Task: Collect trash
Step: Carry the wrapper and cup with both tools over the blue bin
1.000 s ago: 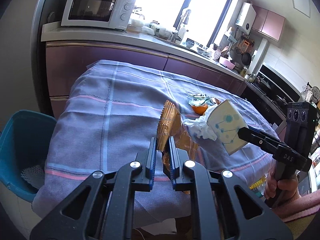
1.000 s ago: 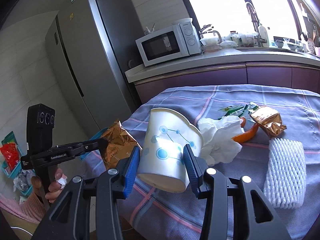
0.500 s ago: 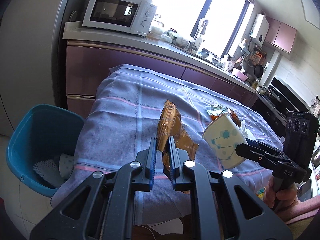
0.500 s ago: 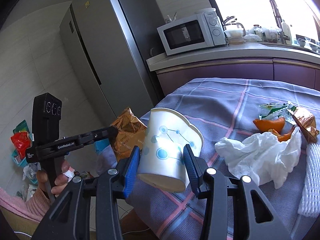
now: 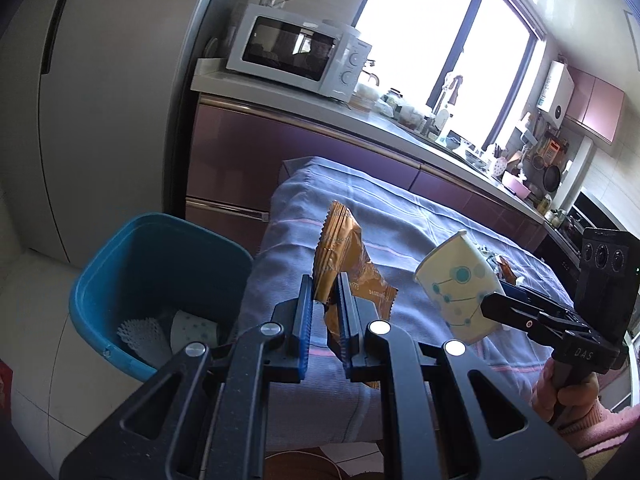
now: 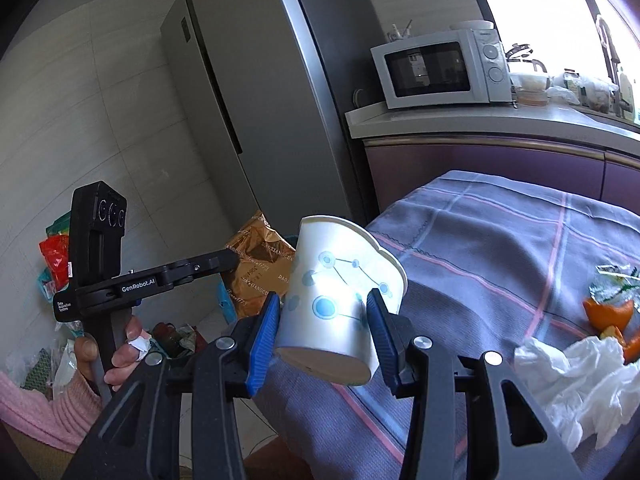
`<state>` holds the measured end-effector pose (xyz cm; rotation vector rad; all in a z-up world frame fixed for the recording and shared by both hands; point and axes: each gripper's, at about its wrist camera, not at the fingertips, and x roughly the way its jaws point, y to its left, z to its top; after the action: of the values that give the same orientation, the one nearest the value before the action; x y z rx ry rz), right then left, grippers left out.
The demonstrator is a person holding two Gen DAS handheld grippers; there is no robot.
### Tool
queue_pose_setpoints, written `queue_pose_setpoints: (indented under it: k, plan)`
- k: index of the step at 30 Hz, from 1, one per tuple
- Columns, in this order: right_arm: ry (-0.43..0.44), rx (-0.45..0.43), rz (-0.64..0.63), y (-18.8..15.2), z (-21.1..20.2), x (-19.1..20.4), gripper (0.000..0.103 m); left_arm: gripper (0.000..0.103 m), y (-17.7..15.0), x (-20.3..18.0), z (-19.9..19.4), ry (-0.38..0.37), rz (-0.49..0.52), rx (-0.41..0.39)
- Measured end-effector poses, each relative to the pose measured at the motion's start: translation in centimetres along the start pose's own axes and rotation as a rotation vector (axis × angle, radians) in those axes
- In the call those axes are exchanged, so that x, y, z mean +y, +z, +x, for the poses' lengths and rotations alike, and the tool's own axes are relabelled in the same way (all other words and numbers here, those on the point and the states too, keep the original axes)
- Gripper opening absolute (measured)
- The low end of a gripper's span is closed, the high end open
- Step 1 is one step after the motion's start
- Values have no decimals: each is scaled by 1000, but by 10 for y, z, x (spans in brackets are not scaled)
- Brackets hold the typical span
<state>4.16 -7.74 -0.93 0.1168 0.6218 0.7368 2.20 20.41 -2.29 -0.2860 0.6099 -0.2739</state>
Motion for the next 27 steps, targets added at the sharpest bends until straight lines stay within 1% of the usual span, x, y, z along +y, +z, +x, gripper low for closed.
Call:
queue_pose_setpoints:
  k: [8, 13, 20, 25, 27]
  plan:
    - [110, 32, -51, 23, 41, 25, 43, 12, 9, 46, -23, 125, -70, -55]
    - [167, 56, -67, 37, 72, 39, 43, 12, 11, 81, -27, 200, -118, -66]
    - [209, 104, -79, 52, 115, 53, 43, 12, 9, 124, -12, 276, -186, -33]
    - [221, 171, -73, 57, 151, 58, 43, 12, 4, 146, 8, 302, -220, 6]
    - [213, 198, -68, 58, 165, 59, 43, 12, 3, 150, 20, 314, -228, 26]
